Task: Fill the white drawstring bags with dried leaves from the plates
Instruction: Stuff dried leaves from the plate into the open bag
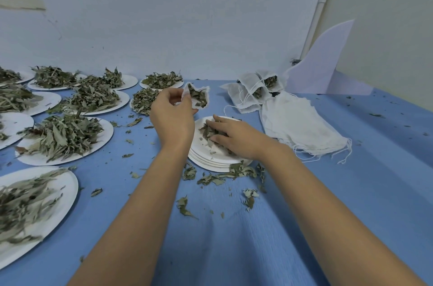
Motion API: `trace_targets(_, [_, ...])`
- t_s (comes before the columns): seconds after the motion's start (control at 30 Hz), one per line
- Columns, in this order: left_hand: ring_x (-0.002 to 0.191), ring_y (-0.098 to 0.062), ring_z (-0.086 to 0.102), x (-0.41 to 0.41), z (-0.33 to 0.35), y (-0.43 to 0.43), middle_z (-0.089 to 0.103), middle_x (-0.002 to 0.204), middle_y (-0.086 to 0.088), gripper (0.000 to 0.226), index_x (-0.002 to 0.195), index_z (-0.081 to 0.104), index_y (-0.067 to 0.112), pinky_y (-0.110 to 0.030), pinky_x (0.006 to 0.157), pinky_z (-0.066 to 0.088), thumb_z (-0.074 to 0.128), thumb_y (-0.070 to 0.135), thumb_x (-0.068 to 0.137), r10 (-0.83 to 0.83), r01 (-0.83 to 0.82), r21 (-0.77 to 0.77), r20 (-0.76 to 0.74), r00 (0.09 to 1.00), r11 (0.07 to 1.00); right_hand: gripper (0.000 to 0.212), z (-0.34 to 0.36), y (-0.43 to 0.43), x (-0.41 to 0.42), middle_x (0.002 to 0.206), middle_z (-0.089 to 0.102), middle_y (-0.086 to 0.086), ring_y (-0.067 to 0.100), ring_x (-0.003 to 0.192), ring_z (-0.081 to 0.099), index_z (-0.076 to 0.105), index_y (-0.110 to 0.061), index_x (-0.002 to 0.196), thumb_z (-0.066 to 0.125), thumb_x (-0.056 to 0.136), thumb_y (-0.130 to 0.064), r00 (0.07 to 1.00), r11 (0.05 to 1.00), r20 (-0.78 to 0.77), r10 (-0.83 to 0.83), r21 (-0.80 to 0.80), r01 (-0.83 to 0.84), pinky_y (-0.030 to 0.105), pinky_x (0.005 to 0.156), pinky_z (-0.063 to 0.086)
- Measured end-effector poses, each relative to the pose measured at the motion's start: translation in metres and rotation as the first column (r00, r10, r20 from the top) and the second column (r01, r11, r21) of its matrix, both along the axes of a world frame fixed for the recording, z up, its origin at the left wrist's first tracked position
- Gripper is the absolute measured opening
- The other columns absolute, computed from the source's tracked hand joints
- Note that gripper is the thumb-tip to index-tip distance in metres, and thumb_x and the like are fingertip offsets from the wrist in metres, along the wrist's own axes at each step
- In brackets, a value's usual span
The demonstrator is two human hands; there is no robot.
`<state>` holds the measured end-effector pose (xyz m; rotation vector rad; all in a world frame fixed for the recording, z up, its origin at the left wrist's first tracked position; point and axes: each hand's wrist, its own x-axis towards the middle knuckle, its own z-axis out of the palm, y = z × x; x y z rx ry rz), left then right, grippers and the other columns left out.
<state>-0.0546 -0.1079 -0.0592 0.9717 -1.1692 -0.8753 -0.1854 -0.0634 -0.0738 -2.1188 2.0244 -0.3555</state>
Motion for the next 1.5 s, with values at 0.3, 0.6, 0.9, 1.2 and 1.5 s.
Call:
trace_targets(0.3, [0.071, -0.009, 0.065, -0.001, -0.001, 0.001, 0.062, 0.086, -0.002, 0.007, 0.09, 0.062, 0.014, -0.026, 0.068, 0.058, 0.06, 0.019, 0.094, -0.002, 0.002, 0.001, 0.016, 1.0, 1.0, 0.049, 0.005, 0.004, 0.012, 0.159, 0.017, 0.008, 0.024, 0.143, 0.024, 0.035, -0.031, 0.145, 0.044, 0.098, -0.037, 0.989, 0.99, 0.109, -0.095, -0.096, 0.106, 0.037, 0.111, 0.023])
trace_targets(0.6, [0.055, 0.003, 0.06, 0.0, -0.003, -0.001, 0.063, 0.091, -0.008, 0.006, 0.091, 0.062, 0.011, -0.016, 0.059, 0.054, 0.06, 0.016, 0.093, 0.003, -0.003, -0.004, -0.017, 1.0, 1.0, 0.072, -0.004, -0.008, 0.047, 0.156, 0.004, 0.025, 0.045, 0.143, 0.006, 0.014, -0.019, 0.151, 0.029, 0.095, -0.061, 0.857, 0.856, -0.04, -0.514, 0.028, 0.515, 0.052, 0.116, 0.013])
trace_targets(0.9, [0.079, -0.02, 0.065, -0.001, -0.002, 0.001, 0.062, 0.091, -0.007, 0.005, 0.091, 0.062, 0.012, -0.018, 0.062, 0.055, 0.059, 0.015, 0.094, 0.0, 0.0, -0.017, 0.013, 1.0, 1.0, 0.03, -0.01, -0.005, 0.048, 0.115, 0.058, 0.017, 0.034, 0.108, 0.053, 0.061, -0.006, 0.108, 0.044, 0.1, -0.03, 0.903, 0.899, 0.024, -0.428, -0.089, 0.429, 0.037, 0.085, 0.042])
trace_targets(1.2, [0.066, -0.008, 0.061, -0.001, -0.005, 0.0, 0.061, 0.082, -0.002, 0.01, 0.096, 0.065, 0.006, -0.009, 0.054, 0.049, 0.059, 0.013, 0.093, -0.008, 0.009, -0.027, 0.039, 0.999, 1.0, 0.015, -0.015, -0.003, 0.038, 0.085, 0.063, 0.015, 0.022, 0.072, 0.043, 0.06, -0.001, 0.08, 0.047, 0.088, 0.001, 0.907, 0.875, 0.083, -0.413, -0.241, 0.42, 0.031, 0.06, 0.029])
trace_targets(1.5, [0.076, -0.02, 0.065, 0.0, -0.008, -0.002, 0.061, 0.084, -0.004, 0.004, 0.092, 0.063, 0.01, -0.008, 0.053, 0.048, 0.06, 0.014, 0.093, -0.002, 0.002, -0.011, 0.069, 0.998, 1.0, 0.039, -0.014, 0.0, 0.03, 0.114, 0.067, 0.013, 0.028, 0.11, 0.058, 0.06, -0.016, 0.128, 0.053, 0.091, -0.004, 0.941, 0.889, 0.272, -0.203, -0.351, 0.293, 0.034, 0.087, 0.046])
